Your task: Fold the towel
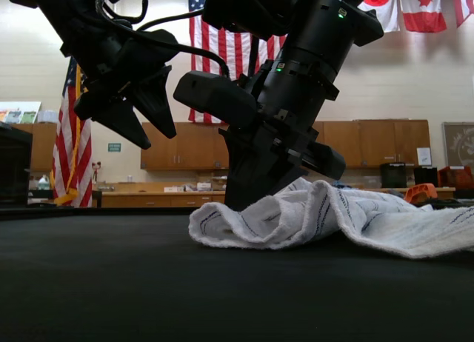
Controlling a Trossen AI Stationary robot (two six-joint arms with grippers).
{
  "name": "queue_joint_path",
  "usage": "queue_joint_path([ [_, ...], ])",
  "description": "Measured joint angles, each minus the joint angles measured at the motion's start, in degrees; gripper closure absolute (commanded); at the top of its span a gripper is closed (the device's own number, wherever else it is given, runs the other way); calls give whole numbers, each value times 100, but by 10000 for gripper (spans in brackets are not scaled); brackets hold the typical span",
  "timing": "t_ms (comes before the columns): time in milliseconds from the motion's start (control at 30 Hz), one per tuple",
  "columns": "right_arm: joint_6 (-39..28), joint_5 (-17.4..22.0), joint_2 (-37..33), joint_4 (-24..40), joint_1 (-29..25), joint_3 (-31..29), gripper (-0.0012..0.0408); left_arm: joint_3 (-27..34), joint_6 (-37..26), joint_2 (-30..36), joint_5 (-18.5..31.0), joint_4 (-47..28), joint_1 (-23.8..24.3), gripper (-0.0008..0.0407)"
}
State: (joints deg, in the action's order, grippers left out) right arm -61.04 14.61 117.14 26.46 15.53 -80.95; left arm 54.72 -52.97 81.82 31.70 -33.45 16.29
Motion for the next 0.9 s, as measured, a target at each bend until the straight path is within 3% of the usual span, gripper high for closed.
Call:
queue_joint_path([
  [333, -31, -85, 13, 20, 4, 4, 322, 0, 0, 0, 2, -2, 0, 102],
  [500, -42, -118, 127, 39, 4, 0, 342, 0, 2, 0, 4, -15, 0, 102],
  [700, -85, -114, 142, 35, 4, 7, 402, 0, 0, 0, 4, -2, 0, 102],
  [900, -48, -120, 118, 48, 4, -33, 384, 0, 0, 0, 0, 4, 0, 102],
])
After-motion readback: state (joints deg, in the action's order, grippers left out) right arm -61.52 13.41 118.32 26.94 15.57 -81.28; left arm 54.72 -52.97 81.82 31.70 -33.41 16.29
